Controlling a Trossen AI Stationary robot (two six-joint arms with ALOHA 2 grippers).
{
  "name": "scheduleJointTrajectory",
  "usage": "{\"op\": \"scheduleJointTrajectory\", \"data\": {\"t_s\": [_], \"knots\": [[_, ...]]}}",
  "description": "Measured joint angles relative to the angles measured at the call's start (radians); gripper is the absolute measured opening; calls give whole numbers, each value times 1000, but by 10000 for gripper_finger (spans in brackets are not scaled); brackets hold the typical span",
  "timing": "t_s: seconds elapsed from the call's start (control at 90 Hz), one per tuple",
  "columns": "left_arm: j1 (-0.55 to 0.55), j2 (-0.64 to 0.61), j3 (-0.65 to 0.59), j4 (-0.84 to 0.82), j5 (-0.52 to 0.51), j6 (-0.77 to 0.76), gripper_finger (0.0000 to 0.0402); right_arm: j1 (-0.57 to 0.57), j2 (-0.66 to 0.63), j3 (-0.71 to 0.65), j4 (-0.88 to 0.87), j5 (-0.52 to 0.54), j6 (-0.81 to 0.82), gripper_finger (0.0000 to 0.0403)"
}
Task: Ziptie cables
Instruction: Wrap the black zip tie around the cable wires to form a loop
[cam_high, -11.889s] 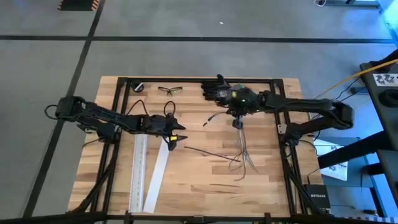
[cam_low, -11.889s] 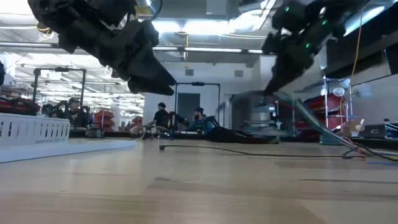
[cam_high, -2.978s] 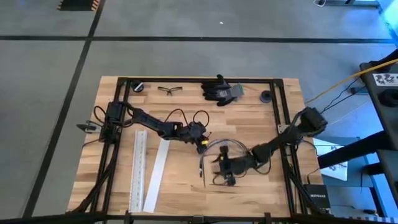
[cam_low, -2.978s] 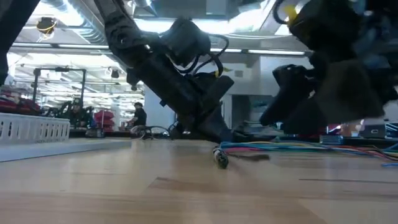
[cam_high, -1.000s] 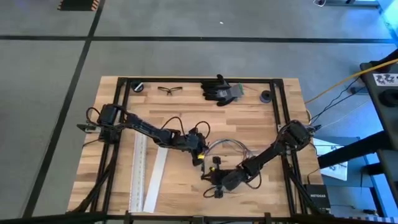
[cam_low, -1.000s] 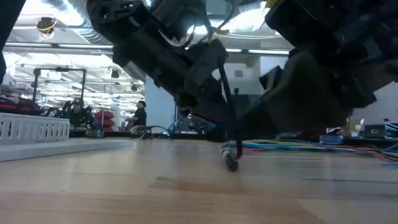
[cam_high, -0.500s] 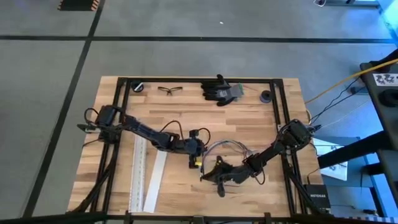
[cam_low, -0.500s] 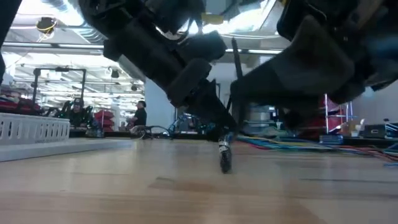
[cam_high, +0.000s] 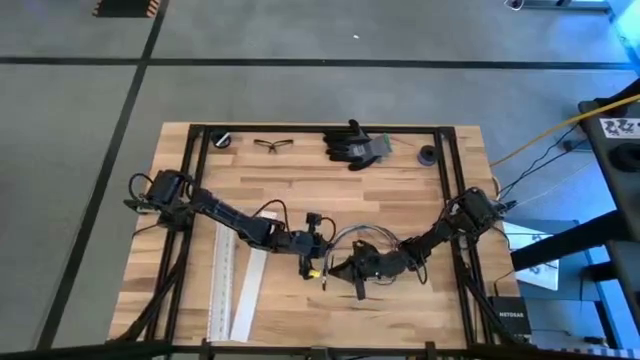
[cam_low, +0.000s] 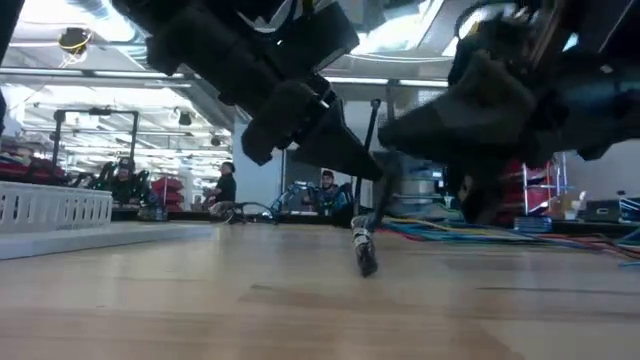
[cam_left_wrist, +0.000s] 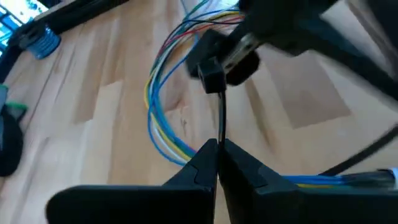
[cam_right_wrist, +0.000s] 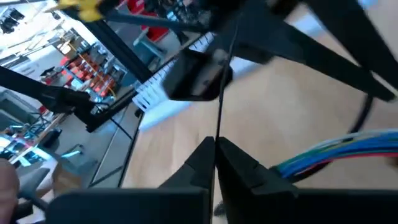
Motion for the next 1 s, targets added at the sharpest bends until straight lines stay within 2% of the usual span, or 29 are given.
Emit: {"op": "scheduleJointTrajectory", "data": {"t_s": [0.389, 0.611, 1.0], "knots": [[-14, 4, 0, 14, -9, 20, 0, -8, 2, 2, 4, -1, 34, 0], [3, 3, 0, 20, -17, 95, 0, -9, 2, 24, -37, -25, 23, 0], [8, -30, 0, -8, -18, -42, 0, -9, 2, 24, -70, -17, 21, 0]]}}
